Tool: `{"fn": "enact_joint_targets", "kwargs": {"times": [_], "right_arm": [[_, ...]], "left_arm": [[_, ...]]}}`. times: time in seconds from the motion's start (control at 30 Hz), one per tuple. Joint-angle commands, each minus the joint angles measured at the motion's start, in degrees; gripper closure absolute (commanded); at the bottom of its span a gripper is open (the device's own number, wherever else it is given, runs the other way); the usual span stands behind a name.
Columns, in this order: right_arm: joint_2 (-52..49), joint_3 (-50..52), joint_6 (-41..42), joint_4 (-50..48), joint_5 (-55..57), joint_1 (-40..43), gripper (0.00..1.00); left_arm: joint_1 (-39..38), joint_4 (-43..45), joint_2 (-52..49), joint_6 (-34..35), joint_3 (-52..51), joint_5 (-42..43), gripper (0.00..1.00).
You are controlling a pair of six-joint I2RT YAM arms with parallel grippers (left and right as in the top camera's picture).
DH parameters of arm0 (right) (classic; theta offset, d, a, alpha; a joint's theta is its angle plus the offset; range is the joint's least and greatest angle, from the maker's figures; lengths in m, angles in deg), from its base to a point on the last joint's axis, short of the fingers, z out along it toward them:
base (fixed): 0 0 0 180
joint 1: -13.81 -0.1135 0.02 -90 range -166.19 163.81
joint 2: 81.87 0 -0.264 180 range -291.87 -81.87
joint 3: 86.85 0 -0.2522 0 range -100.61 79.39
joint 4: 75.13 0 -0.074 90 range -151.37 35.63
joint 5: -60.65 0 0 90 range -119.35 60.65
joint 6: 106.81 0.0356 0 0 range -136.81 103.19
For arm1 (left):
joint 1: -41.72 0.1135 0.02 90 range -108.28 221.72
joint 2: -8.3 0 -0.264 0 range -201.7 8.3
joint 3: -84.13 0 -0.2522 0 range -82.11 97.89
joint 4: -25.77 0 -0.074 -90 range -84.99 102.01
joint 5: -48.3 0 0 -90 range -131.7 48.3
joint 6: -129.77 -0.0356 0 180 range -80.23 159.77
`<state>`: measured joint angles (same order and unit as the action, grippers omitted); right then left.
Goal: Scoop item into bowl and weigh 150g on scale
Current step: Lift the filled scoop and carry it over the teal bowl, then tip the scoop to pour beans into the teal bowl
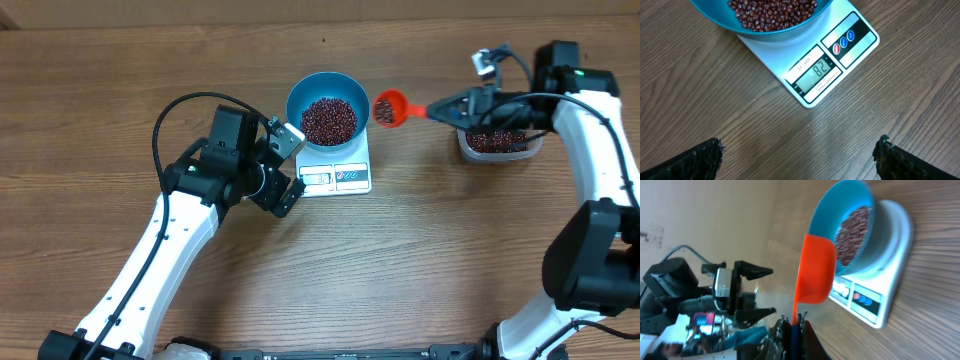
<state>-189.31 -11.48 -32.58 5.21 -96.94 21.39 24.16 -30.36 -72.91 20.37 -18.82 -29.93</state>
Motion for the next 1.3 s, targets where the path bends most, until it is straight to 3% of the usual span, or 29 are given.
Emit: {"fn": "enact_joint_targets", "kwargs": {"times": [0.0,0.2,0.43,0.8,1.0,1.27], "right_arm": [[-0.07,-4.15,5.16,-1.99,-0.31,-3.65,0.96],[-0.07,-11.69,13.9,-5.18,21.7,-13.09,0.96],[-0.07,-18.99,14.51,-4.63,45.7,-22.27,0.96],[-0.07,-19.89,3.19,-8.41,84.87,-38.01,0.96],[-0.07,-19.89,0.9,-8.9,85.55,-40.13,0.96],[3.41,-19.89,1.16,-7.69,66.47,-33.66,0.96]], "left_arm": [[0.28,0.11,1.22,0.57,-0.2,0.22,0.0],[0.28,0.11,1.2,0.55,-0.2,0.22,0.0],[0.28,0.11,1.2,0.57,-0.2,0.2,0.01],[0.28,0.11,1.2,0.57,-0.2,0.2,0.0],[0.28,0.11,1.2,0.55,-0.2,0.22,0.0],[0.28,0.11,1.2,0.57,-0.2,0.22,0.0]]}}
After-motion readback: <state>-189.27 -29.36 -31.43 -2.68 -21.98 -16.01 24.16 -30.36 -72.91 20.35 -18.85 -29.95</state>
